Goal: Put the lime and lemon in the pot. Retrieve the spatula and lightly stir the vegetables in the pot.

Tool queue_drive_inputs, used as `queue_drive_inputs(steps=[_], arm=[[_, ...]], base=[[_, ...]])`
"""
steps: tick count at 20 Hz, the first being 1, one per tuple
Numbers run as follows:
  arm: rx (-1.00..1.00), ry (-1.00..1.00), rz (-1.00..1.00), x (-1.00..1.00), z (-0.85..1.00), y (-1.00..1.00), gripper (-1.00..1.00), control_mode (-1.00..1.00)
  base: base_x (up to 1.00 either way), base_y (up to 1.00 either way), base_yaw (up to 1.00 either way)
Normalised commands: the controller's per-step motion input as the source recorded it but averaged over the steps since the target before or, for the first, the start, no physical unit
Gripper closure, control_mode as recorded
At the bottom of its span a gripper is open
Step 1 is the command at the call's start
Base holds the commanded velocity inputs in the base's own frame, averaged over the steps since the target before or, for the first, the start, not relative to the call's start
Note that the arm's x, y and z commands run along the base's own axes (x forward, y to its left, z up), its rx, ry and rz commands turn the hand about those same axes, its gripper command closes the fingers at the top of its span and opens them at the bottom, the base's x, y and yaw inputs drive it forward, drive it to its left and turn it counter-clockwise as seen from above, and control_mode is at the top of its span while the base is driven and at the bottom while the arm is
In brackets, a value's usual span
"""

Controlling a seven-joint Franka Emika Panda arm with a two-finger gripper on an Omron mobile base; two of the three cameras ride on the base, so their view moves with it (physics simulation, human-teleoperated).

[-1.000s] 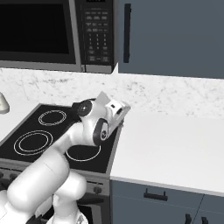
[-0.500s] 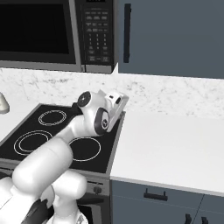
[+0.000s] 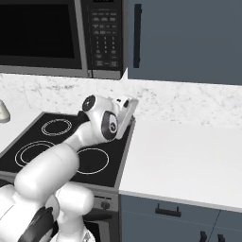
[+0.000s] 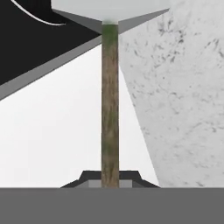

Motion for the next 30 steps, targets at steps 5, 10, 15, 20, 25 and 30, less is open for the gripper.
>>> queue_drive_inputs(steps=[5, 10, 15, 20, 25, 30], arm=[[-0.24, 0.05, 0.05, 0.2, 0.24, 0.0, 1.0, -1.0], [-0.24, 0.01, 0.21, 0.03, 0.18, 0.0, 1.0, -1.0], [-0.09, 0.0, 0.24, 0.0, 0.19, 0.04, 1.0, -1.0], [-0.14, -0.03, 0.24, 0.02, 0.35, 0.01, 1.0, -1.0], [-0.24, -0.12, 0.24, 0.08, 0.44, 0.0, 1.0, -1.0], [-0.21, -0.31, 0.1, 0.0, 0.17, 0.02, 1.0, -1.0]], base=[[0.0, 0.0, 0.0], [0.0, 0.0, 0.0], [0.0, 0.0, 0.0], [0.0, 0.0, 0.0], [0.0, 0.0, 0.0], [0.0, 0.0, 0.0]])
